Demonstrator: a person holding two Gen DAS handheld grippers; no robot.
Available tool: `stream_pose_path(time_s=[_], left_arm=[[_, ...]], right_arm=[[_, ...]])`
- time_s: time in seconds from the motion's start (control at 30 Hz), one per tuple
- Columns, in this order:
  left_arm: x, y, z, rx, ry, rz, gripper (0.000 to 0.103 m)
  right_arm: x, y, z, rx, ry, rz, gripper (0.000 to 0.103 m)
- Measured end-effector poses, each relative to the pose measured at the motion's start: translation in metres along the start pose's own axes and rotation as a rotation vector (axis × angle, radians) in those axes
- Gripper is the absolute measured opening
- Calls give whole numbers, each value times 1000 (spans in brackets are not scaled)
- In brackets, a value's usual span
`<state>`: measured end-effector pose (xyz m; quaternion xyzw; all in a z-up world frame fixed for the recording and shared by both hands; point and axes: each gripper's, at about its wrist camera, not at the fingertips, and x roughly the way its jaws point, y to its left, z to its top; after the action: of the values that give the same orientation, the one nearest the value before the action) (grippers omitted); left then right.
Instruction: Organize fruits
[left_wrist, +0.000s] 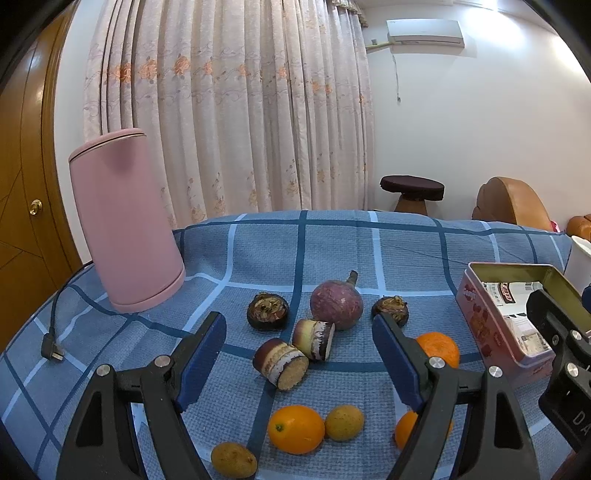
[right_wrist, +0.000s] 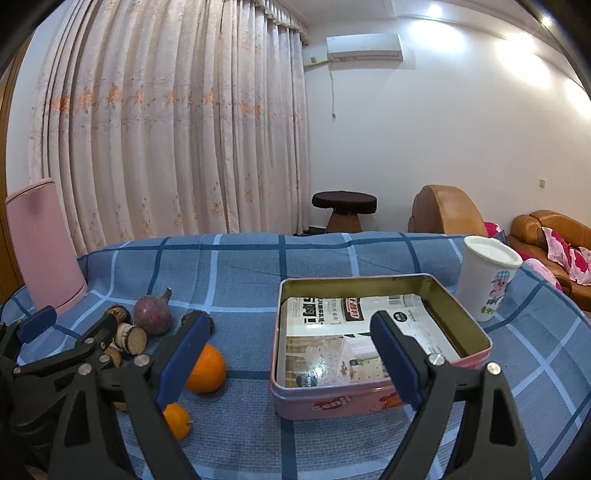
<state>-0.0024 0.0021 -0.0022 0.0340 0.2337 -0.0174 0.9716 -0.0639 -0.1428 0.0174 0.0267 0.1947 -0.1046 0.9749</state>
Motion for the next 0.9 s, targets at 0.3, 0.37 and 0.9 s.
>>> stream_pose_path(time_s=[0.3,0.37,0.9], left_arm=[[0,-1,0,1,0,-4,83],[0,-1,0,2,0,-1,83],[0,0,1,1,2,-3,83]], right_arm=[[-1,0,0,-4,-4,6,91],[-1,1,0,-6,-3,8,91],[-2,1,0,-5,-2,11,91]])
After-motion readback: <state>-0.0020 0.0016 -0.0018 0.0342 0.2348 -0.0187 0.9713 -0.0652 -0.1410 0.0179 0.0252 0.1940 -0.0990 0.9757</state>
